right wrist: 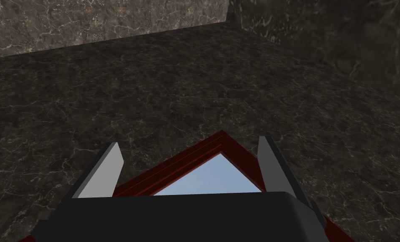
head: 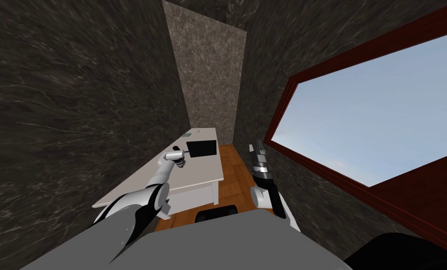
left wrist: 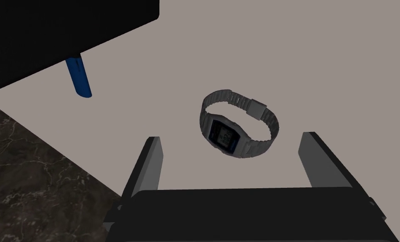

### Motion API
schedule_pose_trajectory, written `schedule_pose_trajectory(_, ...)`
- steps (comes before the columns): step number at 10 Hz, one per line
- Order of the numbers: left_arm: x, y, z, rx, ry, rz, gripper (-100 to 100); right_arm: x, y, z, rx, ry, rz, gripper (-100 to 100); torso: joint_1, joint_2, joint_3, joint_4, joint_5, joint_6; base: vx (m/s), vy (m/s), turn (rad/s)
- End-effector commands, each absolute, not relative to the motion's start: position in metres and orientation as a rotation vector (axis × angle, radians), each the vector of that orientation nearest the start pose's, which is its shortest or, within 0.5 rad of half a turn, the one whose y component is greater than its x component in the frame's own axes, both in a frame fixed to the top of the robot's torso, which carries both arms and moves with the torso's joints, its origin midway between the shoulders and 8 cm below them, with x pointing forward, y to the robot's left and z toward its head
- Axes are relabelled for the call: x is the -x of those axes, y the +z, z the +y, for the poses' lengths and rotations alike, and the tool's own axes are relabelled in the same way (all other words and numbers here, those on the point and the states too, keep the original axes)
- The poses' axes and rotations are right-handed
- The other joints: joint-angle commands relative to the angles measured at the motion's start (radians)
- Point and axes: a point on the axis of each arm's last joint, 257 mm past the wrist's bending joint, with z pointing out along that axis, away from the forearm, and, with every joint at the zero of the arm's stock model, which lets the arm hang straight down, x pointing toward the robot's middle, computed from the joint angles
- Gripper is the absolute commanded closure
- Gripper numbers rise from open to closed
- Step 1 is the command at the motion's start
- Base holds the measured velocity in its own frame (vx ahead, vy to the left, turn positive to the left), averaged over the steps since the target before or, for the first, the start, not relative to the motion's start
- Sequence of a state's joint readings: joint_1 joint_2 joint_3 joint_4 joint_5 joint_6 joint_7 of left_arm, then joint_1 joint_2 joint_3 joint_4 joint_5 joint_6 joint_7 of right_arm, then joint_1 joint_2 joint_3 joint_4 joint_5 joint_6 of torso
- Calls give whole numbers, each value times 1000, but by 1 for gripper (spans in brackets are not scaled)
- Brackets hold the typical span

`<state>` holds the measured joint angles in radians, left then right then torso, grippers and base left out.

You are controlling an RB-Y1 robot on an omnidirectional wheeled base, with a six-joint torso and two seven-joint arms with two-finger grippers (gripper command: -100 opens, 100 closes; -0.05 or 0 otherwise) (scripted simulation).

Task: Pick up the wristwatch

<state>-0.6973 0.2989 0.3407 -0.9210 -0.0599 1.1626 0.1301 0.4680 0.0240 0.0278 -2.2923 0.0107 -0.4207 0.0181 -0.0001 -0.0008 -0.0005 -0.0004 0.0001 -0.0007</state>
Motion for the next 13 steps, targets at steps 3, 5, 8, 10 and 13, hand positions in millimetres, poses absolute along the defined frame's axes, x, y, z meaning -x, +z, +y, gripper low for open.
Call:
schedule_pose_trajectory(3,-559,-343,411,2168,-306,1540,-100,-358,25,-269,-696,1309,629,0,0,-1,-1,0,0,0,30,-1,-31)
schedule_pose_trajectory(5,-558,-345,411,2170,-304,1541,100,-358,25,-269,-696,1309,629,0,0,0,0,1,0,0,0,0,0)
schedule_pose_trajectory(8,-560,-343,411,2165,-308,1539,100,-358,25,-269,-696,1309,629,0,0,0,0,0,0,0,0,0,0)
schedule_pose_trajectory(10,-562,-336,404,2161,-310,1547,100,-358,25,-269,-696,1309,629,0,0,0,0,0,0,0,-13,1,29)
schedule_pose_trajectory(13,-565,-332,401,2156,-313,1551,100,-358,25,-269,-696,1309,629,0,0,3,2,0,0,0,-30,-1,32)
